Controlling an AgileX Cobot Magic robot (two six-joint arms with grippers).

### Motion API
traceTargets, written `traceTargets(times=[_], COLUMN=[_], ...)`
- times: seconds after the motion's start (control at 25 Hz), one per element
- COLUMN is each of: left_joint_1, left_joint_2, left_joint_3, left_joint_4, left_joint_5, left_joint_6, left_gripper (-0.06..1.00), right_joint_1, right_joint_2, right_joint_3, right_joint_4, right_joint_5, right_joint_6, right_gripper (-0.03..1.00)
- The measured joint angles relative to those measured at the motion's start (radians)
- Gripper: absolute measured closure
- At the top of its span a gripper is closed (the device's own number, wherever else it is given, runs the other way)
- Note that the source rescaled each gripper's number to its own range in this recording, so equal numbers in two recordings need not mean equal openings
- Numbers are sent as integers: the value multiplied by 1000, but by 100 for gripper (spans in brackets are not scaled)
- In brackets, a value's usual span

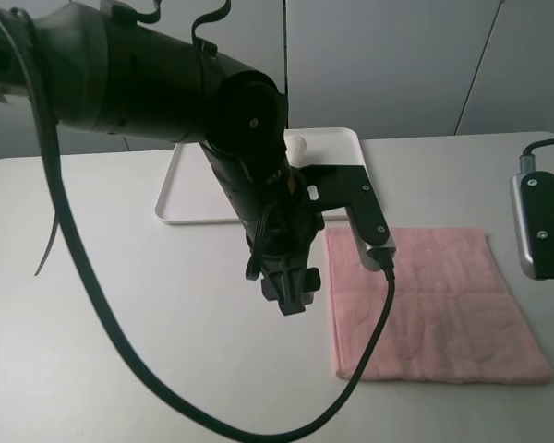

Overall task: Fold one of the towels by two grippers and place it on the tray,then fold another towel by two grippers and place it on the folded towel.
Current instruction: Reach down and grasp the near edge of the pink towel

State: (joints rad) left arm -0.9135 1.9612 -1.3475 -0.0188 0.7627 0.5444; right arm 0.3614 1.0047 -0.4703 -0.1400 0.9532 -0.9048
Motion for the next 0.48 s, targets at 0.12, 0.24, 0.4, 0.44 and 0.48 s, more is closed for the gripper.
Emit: traceTargets(times=[0.12, 0.24, 0.4, 0.44, 0.48], left_joint_1=[-4, -8, -23, -26, -30], left_joint_2=[19, 35, 47, 47, 47], left_joint_3=[0, 0, 0, 0, 0], left_joint_4=[8, 13, 11, 7, 5], left_joint_5=[-2, -25, -38, -40, -40], left_joint_6=[0, 0, 6, 8, 8], left_gripper=[3, 3, 3, 3, 3], right_joint_1=[14, 16, 16, 16, 16], right_joint_2=[8, 64, 184, 205, 217], right_joint_3=[37, 41, 41, 41, 41], right_joint_4=[-8, -8, -8, -8, -3], right_joint_5=[-50, -92, -151, -167, -179], right_joint_6=[-7, -8, -7, -7, -7], right_gripper=[-3, -3, -3, -3, -3])
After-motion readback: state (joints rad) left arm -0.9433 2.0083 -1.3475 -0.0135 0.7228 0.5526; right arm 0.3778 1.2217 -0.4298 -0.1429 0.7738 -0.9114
